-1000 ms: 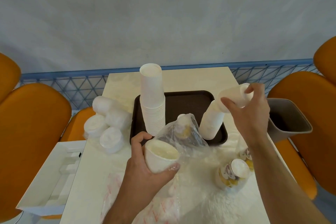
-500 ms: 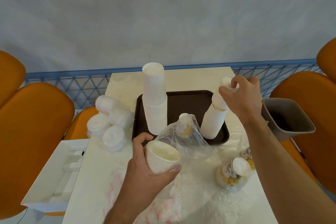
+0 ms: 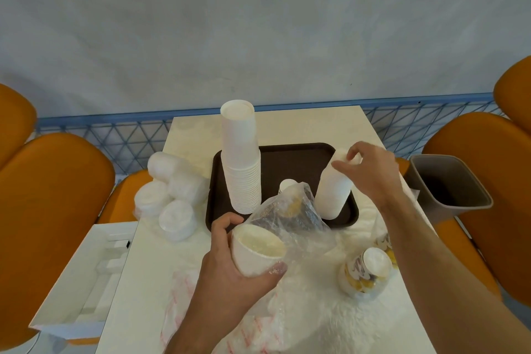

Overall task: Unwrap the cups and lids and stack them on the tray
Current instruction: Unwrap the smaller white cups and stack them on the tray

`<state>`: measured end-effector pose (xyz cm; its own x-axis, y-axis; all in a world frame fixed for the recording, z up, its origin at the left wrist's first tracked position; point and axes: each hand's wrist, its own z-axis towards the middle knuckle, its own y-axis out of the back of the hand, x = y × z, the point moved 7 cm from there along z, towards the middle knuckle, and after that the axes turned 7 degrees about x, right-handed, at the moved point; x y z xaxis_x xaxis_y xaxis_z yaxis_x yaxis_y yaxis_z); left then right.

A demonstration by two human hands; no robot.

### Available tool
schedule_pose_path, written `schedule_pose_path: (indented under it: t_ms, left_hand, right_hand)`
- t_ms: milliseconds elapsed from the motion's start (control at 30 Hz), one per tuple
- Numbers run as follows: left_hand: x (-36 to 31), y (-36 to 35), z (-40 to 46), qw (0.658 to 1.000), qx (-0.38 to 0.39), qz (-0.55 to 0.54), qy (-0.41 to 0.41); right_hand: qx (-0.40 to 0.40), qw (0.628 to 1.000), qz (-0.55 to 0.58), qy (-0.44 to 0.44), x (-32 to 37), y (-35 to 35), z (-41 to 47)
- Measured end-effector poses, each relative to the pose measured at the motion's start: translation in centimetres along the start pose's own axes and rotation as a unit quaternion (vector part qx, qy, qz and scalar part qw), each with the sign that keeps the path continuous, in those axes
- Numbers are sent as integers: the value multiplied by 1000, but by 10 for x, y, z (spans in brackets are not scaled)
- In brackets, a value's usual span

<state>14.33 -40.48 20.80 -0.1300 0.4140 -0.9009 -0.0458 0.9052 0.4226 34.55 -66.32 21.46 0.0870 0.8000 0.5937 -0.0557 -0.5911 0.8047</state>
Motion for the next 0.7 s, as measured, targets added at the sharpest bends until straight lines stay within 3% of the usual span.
schedule_pose_path:
  t_ms: [233, 333, 400, 500, 700]
  left_hand:
    - [5, -2, -1, 999, 18, 11, 30]
    - [6, 0, -1, 1000, 8, -14, 23]
    - [5, 1, 0, 1000, 4, -25, 17]
    - [1, 0, 2, 999, 6, -31, 13]
    - [-13, -10, 3, 998, 48, -27, -21]
  right_hand:
    - [1, 1000, -18, 12, -3, -4, -15]
    - [-16, 995, 71, 66, 24, 25, -39]
    - [52, 982, 156, 95, 42, 36, -63]
    - [217, 936, 228, 156, 70, 36, -104]
    - [374, 889, 149, 217, 78, -7, -136]
